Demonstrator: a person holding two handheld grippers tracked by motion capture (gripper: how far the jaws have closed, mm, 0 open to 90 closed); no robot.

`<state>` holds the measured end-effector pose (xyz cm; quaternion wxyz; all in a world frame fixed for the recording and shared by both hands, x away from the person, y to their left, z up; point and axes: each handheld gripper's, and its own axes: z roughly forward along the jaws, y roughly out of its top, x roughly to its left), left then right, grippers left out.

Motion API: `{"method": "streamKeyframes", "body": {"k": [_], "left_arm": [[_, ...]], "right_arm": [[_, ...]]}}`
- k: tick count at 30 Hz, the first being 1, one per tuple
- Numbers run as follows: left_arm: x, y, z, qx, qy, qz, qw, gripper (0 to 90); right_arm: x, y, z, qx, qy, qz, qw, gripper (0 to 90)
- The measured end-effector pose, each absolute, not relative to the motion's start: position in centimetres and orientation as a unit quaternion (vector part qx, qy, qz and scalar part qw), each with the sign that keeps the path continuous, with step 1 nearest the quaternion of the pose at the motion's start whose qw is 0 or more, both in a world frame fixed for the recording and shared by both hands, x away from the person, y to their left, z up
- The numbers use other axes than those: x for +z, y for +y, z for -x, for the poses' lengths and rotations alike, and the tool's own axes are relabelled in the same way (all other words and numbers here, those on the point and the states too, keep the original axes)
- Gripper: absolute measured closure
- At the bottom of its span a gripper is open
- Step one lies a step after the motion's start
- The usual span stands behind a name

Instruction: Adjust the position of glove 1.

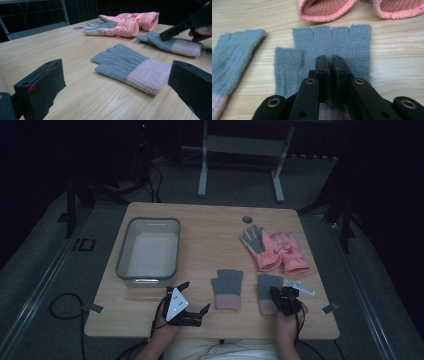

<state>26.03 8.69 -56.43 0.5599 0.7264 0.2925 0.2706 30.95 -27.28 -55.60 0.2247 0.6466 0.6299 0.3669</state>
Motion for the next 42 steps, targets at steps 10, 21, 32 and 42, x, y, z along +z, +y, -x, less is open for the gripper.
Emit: {"method": "streamKeyframes", "body": {"k": [10,21,32,42], "left_arm": [[-56.4,8.7,-26.0,0.27,0.288,-0.729,0.559,0.2],[-56.4,8.7,-26.1,0.268,0.289,-0.73,0.559,0.2],[-56.4,8.6,-26.1,0.268,0.29,-0.73,0.557,0.2],[-56.4,8.7,-26.1,0.268,0.288,-0.73,0.559,0.2]], "right_arm": [[-53.3,-28.1,-30.8,0.384,0.655,-0.608,0.234,73.1],[-51.9,-30.0,-33.5,0.349,0.774,-0.5,0.169,69.2],[-50.2,-31.7,-34.6,0.334,0.851,-0.372,0.16,61.4],[-51.3,-30.5,-35.4,0.307,0.867,-0.356,0.168,61.1]]}}
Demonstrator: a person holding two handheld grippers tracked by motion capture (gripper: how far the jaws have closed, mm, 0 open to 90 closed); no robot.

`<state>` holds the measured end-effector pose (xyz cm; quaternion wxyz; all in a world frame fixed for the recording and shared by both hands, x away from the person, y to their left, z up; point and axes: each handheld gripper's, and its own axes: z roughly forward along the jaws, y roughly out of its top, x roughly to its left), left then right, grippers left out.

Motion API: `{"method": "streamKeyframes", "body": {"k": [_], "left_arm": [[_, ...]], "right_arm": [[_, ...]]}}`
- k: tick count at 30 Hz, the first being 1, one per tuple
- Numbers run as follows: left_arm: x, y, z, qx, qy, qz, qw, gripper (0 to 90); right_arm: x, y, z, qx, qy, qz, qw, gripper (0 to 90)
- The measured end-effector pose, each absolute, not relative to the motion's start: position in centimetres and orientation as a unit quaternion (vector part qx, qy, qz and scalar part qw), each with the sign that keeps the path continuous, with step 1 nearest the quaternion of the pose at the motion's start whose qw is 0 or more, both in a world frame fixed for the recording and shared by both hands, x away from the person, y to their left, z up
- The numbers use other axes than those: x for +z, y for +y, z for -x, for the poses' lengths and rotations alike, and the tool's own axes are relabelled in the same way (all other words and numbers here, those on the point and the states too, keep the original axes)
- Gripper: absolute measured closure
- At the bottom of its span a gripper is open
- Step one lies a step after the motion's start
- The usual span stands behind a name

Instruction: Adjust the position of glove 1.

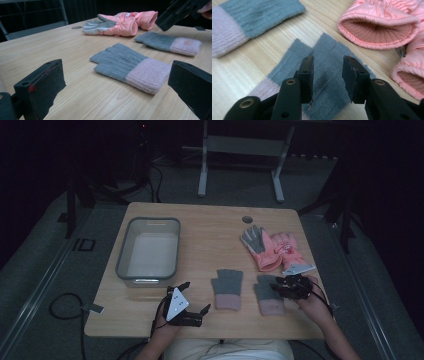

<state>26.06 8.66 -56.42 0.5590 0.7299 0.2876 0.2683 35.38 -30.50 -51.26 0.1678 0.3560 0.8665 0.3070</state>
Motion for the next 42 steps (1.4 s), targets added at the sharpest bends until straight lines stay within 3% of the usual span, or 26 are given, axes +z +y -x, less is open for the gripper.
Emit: {"method": "streamKeyframes", "body": {"k": [8,19,22,29,37,42], "left_arm": [[-56.4,8.6,-26.1,0.268,0.287,-0.73,0.559,0.2],[-56.4,8.6,-26.1,0.269,0.286,-0.732,0.558,0.3],[-56.4,8.6,-26.0,0.269,0.286,-0.731,0.558,0.3],[-56.4,8.7,-26.0,0.267,0.282,-0.732,0.56,0.2],[-56.4,8.7,-26.0,0.266,0.282,-0.731,0.562,0.2],[-56.4,8.7,-26.0,0.268,0.279,-0.732,0.56,0.2]], "right_arm": [[-53.1,-30.6,-35.3,0.309,0.861,-0.376,0.149,61.2],[-54.2,-29.4,-34.3,0.298,0.852,-0.394,0.176,83.3],[-54.1,-29.3,-34.2,0.297,0.84,-0.416,0.18,85.7],[-50.3,-28.1,-33.0,0.315,0.811,-0.435,0.233,86.2],[-45.9,-24.6,-32.6,0.388,0.777,-0.454,0.198,86.2],[-45.5,-22.4,-32.5,0.397,0.777,-0.452,0.185,86.2]]}}
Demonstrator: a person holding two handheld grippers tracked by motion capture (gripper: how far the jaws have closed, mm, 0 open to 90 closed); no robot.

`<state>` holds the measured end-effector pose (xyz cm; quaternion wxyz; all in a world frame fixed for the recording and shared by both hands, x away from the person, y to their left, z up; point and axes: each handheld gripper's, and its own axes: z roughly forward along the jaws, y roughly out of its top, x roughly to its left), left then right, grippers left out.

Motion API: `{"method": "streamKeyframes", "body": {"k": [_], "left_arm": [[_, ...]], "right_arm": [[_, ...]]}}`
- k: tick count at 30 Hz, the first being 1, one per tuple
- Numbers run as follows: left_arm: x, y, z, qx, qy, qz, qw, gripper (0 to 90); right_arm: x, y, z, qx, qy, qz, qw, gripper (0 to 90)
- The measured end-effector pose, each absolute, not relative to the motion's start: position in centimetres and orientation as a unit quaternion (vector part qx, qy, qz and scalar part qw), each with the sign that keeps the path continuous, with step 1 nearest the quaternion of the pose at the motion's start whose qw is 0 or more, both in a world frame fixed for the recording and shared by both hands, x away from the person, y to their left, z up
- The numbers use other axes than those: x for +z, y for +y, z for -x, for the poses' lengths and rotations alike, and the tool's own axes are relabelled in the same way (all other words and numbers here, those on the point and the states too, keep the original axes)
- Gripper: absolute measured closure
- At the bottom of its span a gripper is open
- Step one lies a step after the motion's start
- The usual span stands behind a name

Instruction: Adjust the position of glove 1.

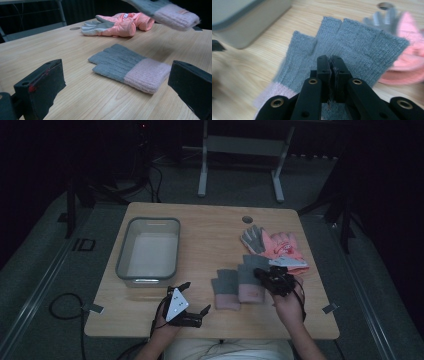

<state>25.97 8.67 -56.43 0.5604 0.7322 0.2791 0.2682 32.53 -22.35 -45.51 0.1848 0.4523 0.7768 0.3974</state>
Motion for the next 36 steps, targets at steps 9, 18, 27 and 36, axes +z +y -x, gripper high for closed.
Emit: {"method": "streamKeyframes", "body": {"k": [9,18,27,36], "left_arm": [[-56.4,8.7,-26.0,0.269,0.282,-0.732,0.558,0.2],[-56.4,8.6,-26.0,0.267,0.276,-0.736,0.558,0.2],[-56.4,8.7,-26.1,0.266,0.281,-0.733,0.559,0.2],[-56.4,8.5,-26.0,0.285,0.292,-0.73,0.548,0.2]], "right_arm": [[-47.0,-17.7,-32.8,0.396,0.784,-0.449,0.162,86.1],[-49.1,-16.0,-33.7,0.37,0.804,-0.443,0.139,86.1],[-51.1,-15.9,-34.9,0.349,0.814,-0.449,0.117,85.8],[-53.0,-15.7,-35.6,0.34,0.814,-0.458,0.107,84.4]]}}
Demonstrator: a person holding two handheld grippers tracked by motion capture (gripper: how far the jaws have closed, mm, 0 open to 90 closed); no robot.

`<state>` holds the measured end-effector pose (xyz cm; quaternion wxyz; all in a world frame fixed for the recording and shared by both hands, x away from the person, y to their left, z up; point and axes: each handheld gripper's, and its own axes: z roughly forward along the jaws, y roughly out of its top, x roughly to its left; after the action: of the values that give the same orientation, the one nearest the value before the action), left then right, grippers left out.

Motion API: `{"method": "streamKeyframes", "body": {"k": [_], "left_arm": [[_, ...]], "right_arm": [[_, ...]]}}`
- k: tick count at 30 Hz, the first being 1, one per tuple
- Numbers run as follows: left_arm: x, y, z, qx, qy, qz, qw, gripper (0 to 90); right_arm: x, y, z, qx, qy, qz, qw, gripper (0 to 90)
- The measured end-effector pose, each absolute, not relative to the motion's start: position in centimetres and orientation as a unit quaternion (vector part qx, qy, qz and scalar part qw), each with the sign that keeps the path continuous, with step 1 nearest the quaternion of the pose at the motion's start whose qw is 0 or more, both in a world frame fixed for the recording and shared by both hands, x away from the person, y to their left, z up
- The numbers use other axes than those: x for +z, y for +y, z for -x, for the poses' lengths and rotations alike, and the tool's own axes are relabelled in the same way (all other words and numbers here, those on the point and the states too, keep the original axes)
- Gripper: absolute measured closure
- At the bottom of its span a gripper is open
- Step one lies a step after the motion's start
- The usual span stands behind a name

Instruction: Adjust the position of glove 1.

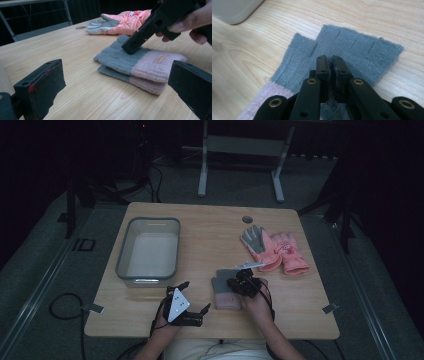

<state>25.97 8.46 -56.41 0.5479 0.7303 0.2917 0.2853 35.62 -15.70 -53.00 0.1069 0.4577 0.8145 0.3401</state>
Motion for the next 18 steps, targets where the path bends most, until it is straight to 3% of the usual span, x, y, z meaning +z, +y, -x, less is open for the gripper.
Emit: {"method": "streamKeyframes", "body": {"k": [11,13,15,18], "left_arm": [[-56.3,8.3,-26.1,0.272,0.283,-0.749,0.534,0.3],[-56.3,8.5,-26.1,0.275,0.289,-0.749,0.529,0.3],[-56.2,8.6,-26.2,0.265,0.303,-0.755,0.518,6.1],[-55.6,8.3,-26.2,0.228,0.324,-0.756,0.521,7.9]], "right_arm": [[-53.8,-15.8,-35.7,0.341,0.818,-0.45,0.107,79.7],[-53.4,-16.0,-35.7,0.35,0.82,-0.441,0.104,71.0],[-52.5,-16.8,-35.8,0.363,0.819,-0.428,0.118,67.9],[-51.5,-18.4,-36.6,0.378,0.814,-0.424,0.124,63.1]]}}
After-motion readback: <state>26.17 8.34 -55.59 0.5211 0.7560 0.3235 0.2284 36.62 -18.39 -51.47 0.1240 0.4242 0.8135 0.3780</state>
